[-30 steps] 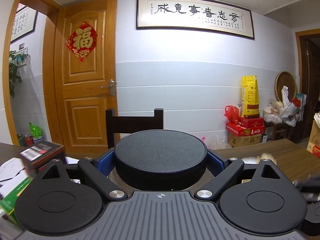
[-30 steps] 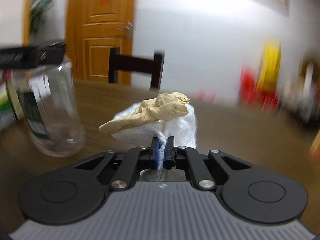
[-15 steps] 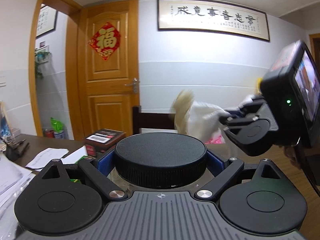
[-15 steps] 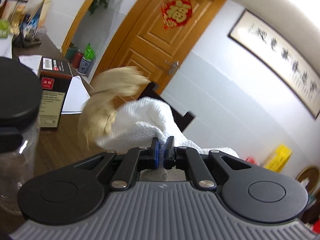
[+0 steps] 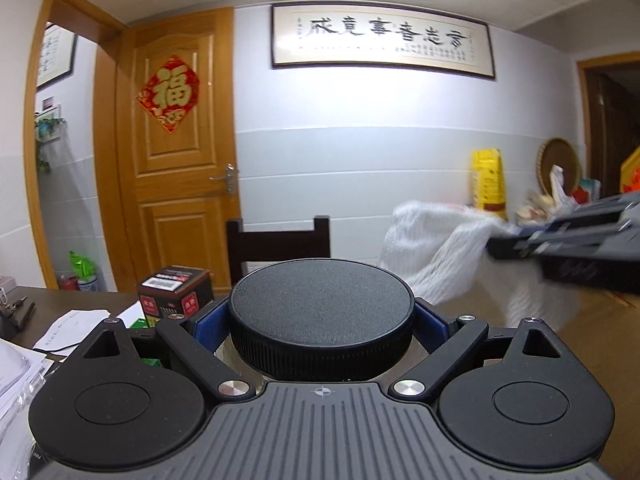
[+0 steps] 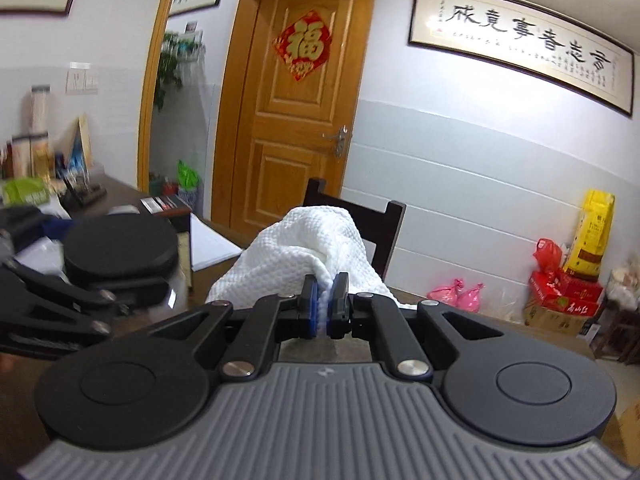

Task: Clean container
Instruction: 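Lift the white towel with the right gripper, shaking off the beige cloth, then bring the towel to the jar held by the left gripper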

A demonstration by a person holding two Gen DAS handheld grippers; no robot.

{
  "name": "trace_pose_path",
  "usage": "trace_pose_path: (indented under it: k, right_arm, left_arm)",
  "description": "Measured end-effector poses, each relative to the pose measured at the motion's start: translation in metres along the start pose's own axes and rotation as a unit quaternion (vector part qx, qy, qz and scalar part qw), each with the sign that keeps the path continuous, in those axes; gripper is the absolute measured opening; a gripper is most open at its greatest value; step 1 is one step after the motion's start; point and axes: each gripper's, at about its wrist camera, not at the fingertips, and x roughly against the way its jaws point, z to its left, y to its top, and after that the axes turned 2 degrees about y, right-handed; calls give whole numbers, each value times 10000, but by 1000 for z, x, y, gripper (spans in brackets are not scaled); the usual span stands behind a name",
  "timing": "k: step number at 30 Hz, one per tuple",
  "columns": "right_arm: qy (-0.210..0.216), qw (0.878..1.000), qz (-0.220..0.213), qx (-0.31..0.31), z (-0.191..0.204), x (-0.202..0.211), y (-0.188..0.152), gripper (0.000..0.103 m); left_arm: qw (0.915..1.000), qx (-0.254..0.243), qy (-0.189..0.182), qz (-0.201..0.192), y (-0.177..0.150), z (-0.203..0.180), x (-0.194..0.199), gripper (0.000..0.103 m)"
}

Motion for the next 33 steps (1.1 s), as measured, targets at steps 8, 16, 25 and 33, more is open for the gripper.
trace_pose_path:
  k: [8,16,25,33]
  right_arm:
    - [384,9988,-95,-297,4,56,-16,8]
    - [416,9971,625,-105,22,56,-64,8]
    - [283,9972,594,-341,30,69,-73,8]
    - [224,9951,817,-514,33,87,-96,8]
  left_arm:
    - [9991,-76,-398,79,-11,-5,25,95]
    - [9982,-77,-603,9,-18,2,47,95]
    - [9972,-43,-741,8,-28,7,65,95]
    - [9964,-119,-836,90,-44,9,85,95]
